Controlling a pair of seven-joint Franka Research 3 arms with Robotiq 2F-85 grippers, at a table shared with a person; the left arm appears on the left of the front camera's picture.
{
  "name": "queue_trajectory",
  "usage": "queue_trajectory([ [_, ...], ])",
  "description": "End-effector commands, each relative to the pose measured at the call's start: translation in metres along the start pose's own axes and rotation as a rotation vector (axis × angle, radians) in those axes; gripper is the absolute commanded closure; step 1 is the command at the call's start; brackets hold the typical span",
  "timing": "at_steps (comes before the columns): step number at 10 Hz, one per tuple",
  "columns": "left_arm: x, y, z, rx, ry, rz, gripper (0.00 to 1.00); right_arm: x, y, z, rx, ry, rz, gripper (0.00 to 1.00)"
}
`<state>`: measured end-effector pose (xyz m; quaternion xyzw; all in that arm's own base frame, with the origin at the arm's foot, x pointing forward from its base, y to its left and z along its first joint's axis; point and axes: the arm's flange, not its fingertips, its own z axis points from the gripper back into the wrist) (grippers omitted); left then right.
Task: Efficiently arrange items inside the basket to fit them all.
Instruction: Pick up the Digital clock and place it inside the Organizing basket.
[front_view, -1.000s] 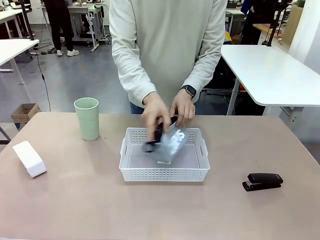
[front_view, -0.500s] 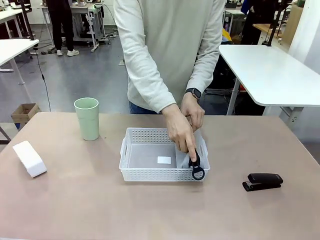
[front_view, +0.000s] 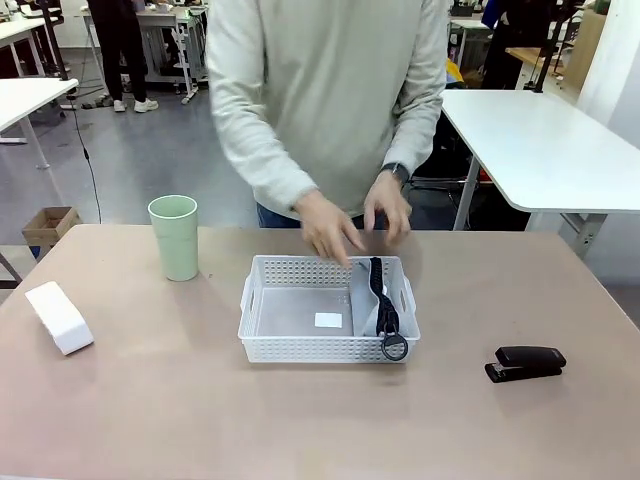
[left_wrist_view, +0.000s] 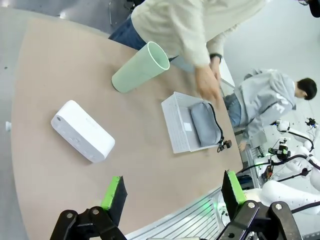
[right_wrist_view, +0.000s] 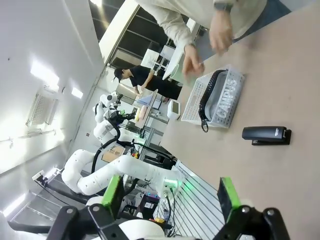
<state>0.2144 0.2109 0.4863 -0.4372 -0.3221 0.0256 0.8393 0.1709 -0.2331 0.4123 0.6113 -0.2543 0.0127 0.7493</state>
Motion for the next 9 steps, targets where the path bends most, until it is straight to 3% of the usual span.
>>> queue_trajectory([
  [1,0.002,0.0,0.001,-0.02,-0.008,-0.026,0.0,0.001,0.001,0.001,0.012,-0.01,0.031,0.0],
  [5,0.002,0.0,0.0,-0.003,-0.003,0.0,0.0,0.001,0.001,0.001,0.012,-0.01,0.031,0.0],
  [7,0.049,-0.031,-0.053,0.232,0.238,-0.02,0.0,0.001,0.001,0.001,0.012,-0.01,0.031,0.0],
  [9,0.082,-0.055,-0.109,0.382,0.458,-0.105,0.0,0.001,0.001,0.001,0.012,-0.01,0.031,0.0],
])
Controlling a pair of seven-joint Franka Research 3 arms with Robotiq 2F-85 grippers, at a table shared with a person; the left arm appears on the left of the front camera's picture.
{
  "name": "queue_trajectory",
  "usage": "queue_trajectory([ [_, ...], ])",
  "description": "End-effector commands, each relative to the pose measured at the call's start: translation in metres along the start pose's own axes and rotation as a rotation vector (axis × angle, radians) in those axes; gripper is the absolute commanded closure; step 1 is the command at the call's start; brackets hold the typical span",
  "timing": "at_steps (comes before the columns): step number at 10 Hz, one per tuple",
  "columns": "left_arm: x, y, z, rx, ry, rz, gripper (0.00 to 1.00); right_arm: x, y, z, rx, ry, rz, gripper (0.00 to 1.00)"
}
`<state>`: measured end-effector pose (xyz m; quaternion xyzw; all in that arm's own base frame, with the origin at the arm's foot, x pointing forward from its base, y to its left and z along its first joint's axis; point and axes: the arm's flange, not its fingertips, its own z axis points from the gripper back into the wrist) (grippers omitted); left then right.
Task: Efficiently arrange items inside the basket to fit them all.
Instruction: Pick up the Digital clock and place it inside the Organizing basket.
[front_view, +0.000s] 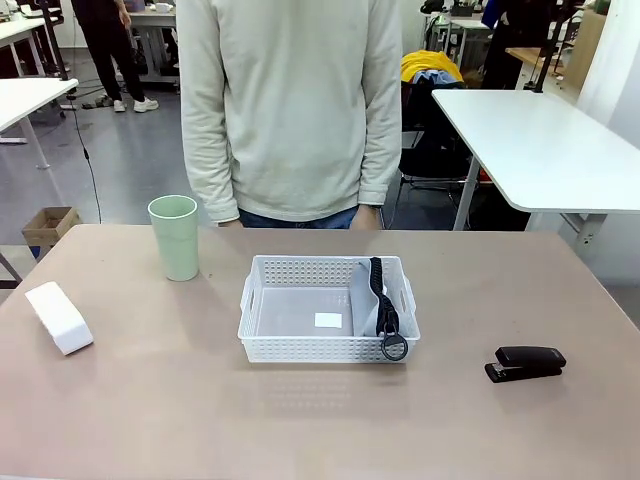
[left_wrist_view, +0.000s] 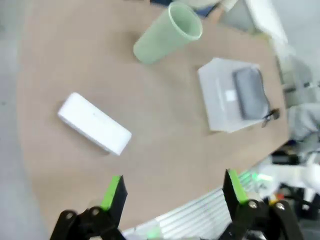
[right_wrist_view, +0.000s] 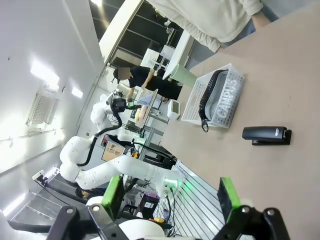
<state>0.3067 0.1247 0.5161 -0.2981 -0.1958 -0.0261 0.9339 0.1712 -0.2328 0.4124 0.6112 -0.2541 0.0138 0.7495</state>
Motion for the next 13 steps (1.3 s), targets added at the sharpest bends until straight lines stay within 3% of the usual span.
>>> queue_trajectory([
  [1,0.036,-0.008,-0.019,0.226,0.232,-0.058,0.0,0.001,0.001,0.001,0.012,-0.012,0.03,0.0],
  [3,0.051,-0.015,-0.049,0.531,0.475,-0.098,0.0,0.001,0.001,0.001,0.012,-0.012,0.03,0.0],
  [4,0.056,-0.019,-0.058,0.571,0.558,-0.086,0.0,0.001,0.001,0.001,0.012,-0.012,0.03,0.0],
  [5,0.069,-0.028,-0.061,0.485,0.401,-0.101,0.0,0.001,0.001,0.001,0.012,-0.012,0.03,0.0],
  [6,0.051,-0.016,-0.065,0.496,0.417,-0.064,0.0,0.001,0.001,0.001,0.012,-0.012,0.03,0.0],
  [8,0.06,-0.017,-0.071,0.526,0.447,-0.085,0.0,0.001,0.001,0.001,0.012,-0.012,0.03,0.0],
  [11,0.055,-0.011,-0.1,0.621,0.254,0.184,0.0,0.001,0.001,0.001,0.012,-0.012,0.03,0.0],
  [13,0.046,0.0,-0.119,0.637,0.264,0.243,0.0,0.001,0.001,0.001,0.012,-0.012,0.03,0.0],
])
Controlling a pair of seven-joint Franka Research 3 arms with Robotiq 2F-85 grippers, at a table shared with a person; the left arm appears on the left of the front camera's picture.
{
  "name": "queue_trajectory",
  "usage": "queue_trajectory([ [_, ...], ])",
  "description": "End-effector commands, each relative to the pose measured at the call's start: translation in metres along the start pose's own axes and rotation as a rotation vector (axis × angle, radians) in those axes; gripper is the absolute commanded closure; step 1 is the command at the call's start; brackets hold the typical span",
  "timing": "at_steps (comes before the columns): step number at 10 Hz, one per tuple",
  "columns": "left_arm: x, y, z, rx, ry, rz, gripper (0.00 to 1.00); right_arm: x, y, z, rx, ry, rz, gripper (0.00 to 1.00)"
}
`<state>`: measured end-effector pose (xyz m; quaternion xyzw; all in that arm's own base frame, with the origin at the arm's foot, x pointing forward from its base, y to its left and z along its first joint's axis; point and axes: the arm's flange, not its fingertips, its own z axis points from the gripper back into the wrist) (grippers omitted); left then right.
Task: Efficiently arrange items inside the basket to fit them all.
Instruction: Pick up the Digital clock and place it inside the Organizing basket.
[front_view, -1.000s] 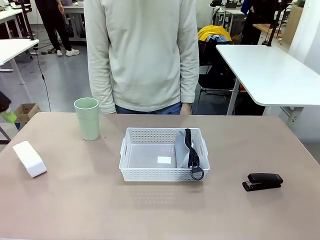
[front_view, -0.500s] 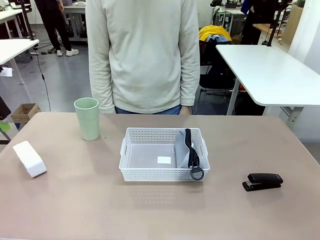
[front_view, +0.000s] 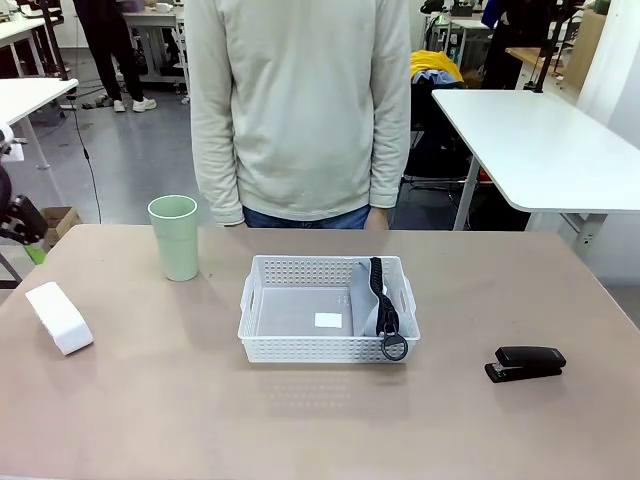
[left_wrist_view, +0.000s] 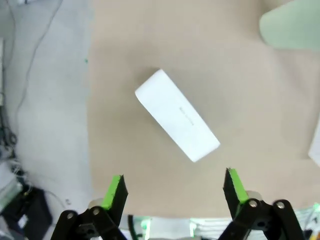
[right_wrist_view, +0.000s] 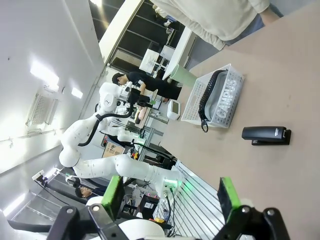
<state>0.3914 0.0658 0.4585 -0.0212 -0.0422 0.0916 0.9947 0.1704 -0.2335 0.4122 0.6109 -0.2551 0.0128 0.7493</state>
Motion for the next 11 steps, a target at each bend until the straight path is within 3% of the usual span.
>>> queue_trajectory([
  [1,-0.003,-0.006,-0.026,0.03,0.041,0.02,0.0,0.002,0.001,0.0,0.012,-0.009,0.03,0.0],
  [4,-0.002,-0.01,-0.038,0.038,0.007,-0.027,0.0,0.002,0.001,0.0,0.012,-0.009,0.03,0.0],
  [5,0.0,-0.009,-0.042,0.022,0.056,0.003,0.0,0.002,0.001,0.0,0.012,-0.009,0.03,0.0],
  [6,0.001,-0.007,-0.048,0.171,0.157,0.245,0.0,0.002,0.001,0.0,0.012,-0.009,0.03,0.0],
  [7,0.001,-0.011,-0.05,0.105,0.174,0.328,0.0,0.002,0.001,0.0,0.012,-0.009,0.03,0.0],
  [9,0.006,-0.011,-0.044,-0.065,0.107,0.482,0.0,0.002,0.001,0.0,0.012,-0.009,0.03,0.0],
  [11,0.013,-0.007,-0.045,-0.135,0.103,0.512,0.0,0.002,0.001,0.0,0.012,-0.009,0.03,0.0],
])
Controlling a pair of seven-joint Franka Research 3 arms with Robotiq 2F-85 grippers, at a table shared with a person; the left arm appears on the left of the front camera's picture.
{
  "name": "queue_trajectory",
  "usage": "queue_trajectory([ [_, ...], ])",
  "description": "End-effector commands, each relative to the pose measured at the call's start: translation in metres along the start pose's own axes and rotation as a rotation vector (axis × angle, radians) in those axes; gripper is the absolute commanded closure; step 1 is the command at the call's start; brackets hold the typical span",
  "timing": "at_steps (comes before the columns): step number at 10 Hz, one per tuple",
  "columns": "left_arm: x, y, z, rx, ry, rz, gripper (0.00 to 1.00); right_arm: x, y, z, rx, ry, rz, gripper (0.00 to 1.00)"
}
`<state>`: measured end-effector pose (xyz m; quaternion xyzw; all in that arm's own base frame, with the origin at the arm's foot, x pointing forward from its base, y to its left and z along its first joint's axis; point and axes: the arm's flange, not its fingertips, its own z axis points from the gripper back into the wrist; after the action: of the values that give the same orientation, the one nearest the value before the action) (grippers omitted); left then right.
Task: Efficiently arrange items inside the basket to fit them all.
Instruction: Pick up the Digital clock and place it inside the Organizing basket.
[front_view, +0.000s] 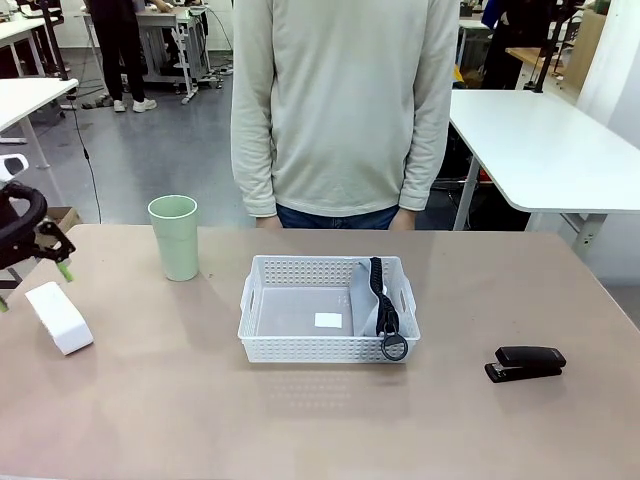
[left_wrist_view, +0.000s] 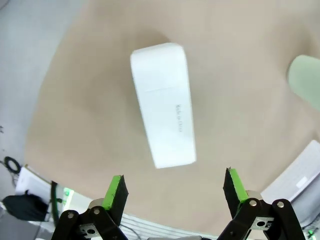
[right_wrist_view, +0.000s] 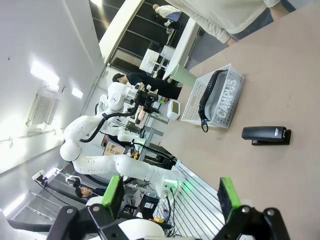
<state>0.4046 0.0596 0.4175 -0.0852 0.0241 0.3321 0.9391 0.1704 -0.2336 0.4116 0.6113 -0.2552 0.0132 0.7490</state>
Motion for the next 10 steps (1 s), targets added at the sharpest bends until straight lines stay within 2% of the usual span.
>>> queue_trajectory([
  [1,0.008,0.0,-0.006,-0.015,-0.027,0.045,0.0,0.002,0.002,0.0,0.011,-0.01,0.029,0.0],
  [2,0.011,0.006,-0.007,0.026,-0.027,0.081,0.0,0.002,0.002,0.0,0.011,-0.01,0.029,0.0],
  [3,0.003,0.0,0.001,-0.021,-0.009,0.017,0.0,0.002,0.002,0.0,0.011,-0.01,0.029,0.0],
  [6,0.006,0.002,-0.002,-0.016,-0.011,0.033,0.0,0.002,0.002,0.0,0.011,-0.01,0.029,0.0],
  [7,0.01,-0.006,-0.01,-0.022,-0.176,0.084,0.0,0.002,0.002,0.0,0.011,-0.01,0.029,0.0],
  [10,0.024,-0.002,-0.051,0.011,-0.211,0.131,0.0,0.002,0.002,0.0,0.011,-0.01,0.029,0.0],
])
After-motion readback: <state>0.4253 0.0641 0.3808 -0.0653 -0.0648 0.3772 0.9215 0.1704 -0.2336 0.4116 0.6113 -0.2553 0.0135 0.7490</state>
